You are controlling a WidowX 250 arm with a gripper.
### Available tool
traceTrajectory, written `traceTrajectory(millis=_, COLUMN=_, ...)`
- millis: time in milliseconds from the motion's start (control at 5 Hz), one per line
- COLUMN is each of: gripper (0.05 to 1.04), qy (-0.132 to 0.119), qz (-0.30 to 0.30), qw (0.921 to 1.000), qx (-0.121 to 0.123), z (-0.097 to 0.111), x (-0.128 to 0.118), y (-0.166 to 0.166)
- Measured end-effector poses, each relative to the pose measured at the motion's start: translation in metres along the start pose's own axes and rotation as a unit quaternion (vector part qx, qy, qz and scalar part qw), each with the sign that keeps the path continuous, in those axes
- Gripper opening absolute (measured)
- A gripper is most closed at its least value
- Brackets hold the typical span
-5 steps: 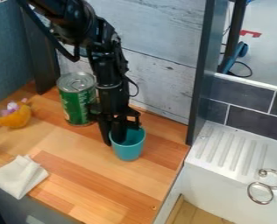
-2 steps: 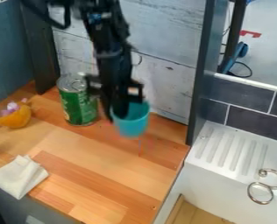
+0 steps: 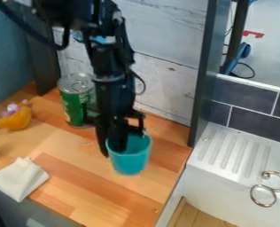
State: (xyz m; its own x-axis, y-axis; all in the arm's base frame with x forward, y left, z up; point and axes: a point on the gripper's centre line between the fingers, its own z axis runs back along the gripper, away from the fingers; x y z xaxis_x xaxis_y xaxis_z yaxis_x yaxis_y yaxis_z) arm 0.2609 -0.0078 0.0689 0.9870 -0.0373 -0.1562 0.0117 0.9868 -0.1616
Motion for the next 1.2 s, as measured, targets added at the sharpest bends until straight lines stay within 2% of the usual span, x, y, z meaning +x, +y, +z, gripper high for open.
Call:
traceTrajectory(millis=200, gripper=0.109, qy=0.013, qz=-0.045, qw=0.9989, qx=0.009, z=-0.014, x=-0.008, y=-0.008)
traceTrajectory(millis=400, gripper=0.109, qy=0.028, qz=-0.070, qw=0.9971, qx=0.006, z=-0.030, x=-0.021, y=-0.006)
traceTrajectory(millis=600, gripper=0.109, qy=0.047, qz=-0.062, qw=0.9969, qx=0.008, z=-0.039, x=-0.036, y=0.008)
traceTrajectory(millis=800, gripper=0.109, qy=0.043, qz=-0.065, qw=0.9970, qx=0.006, z=-0.046, x=-0.041, y=0.020)
traceTrajectory(millis=1200, gripper=0.109, qy=0.019, qz=-0.098, qw=0.9950, qx=0.005, z=-0.054, x=-0.036, y=0.031)
